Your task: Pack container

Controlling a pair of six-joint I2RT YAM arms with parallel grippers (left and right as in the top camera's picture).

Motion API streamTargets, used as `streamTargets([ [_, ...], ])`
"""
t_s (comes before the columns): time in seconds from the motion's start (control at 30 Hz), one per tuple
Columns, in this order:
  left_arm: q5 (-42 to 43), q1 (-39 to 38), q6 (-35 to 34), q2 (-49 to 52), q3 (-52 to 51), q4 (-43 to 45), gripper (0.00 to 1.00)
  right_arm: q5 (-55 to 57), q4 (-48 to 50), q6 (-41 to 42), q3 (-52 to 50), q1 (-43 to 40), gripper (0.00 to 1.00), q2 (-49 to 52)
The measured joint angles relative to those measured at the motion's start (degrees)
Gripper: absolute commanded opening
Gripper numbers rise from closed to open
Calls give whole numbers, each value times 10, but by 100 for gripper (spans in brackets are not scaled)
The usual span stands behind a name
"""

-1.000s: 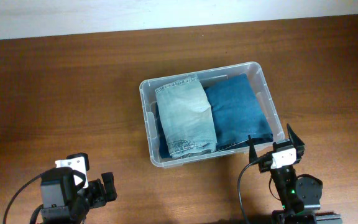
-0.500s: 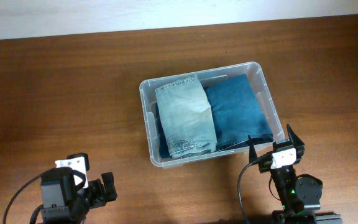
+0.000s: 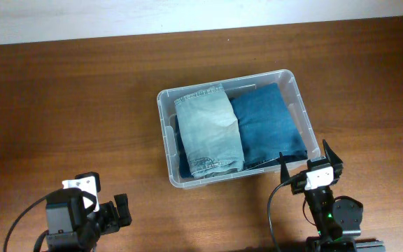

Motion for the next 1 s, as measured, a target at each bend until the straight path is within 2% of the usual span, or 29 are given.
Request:
streamTargets([
  [0.33,-23,0,1,-49,-3,14,100,0,0,0,0,0,98,0],
  [0.47,-41,0,49,-107,-42,138,99,0,0,0,0,0,98,0],
  [0.63,-49,0,118,-189,-148,326,99,0,0,0,0,0,98,0],
  [0.87,-48,0,151,-266,-321,604,99,0,0,0,0,0,98,0],
  [0.93,-44,0,156,-274,-363,660,99,0,0,0,0,0,98,0],
  [1.0,-39,0,161,-282,-383,646,99,0,0,-1,0,0,98,0],
])
